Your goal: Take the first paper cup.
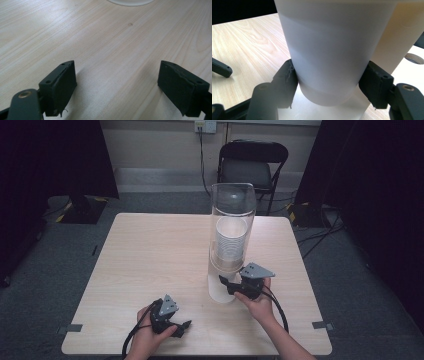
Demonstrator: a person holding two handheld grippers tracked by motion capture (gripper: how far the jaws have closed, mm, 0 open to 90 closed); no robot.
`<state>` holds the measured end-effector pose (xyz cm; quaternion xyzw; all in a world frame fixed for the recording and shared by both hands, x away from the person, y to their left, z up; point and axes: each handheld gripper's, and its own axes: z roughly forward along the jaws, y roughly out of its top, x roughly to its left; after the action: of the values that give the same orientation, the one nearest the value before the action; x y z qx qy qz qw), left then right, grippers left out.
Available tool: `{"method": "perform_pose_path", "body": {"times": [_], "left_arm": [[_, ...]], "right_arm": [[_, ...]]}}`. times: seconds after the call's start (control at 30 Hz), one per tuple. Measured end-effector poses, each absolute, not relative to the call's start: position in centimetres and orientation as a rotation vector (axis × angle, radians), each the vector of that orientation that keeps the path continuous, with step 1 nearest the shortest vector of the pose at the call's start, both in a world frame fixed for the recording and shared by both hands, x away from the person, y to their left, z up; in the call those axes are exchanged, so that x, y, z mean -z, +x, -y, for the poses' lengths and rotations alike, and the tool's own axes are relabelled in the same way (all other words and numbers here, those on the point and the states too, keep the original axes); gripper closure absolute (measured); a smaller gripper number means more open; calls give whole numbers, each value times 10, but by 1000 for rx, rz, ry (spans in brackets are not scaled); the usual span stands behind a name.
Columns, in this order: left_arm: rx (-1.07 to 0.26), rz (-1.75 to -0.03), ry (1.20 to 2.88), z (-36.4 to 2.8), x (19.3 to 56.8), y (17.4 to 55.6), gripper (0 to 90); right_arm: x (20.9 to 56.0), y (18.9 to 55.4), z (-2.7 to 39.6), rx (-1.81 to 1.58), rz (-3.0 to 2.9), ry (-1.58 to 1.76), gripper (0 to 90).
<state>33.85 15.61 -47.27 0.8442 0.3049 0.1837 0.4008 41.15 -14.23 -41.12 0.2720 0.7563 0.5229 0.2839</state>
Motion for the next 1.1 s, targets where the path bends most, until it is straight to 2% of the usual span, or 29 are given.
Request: {"method": "perform_pose_path", "body": {"times": [0.43,0.47,0.53,0.57,0.7,1.1], "left_arm": [[-464,-771,2137,-156,472,339,148],[-463,-771,2138,-156,472,339,148],[-459,-779,2132,-156,473,338,148],[-454,-773,2136,-156,473,338,149],[-457,-774,2137,-156,473,338,145],[-454,-777,2132,-156,473,338,144]], "right_arm": [[417,413,142,-1370,-2046,722,363],[422,415,140,-1257,-2126,743,369],[457,416,145,-1152,-2217,773,367],[454,412,149,-1258,-2150,796,366],[435,412,148,-1204,-2225,780,360],[441,404,175,-1084,-2298,723,352]]}}
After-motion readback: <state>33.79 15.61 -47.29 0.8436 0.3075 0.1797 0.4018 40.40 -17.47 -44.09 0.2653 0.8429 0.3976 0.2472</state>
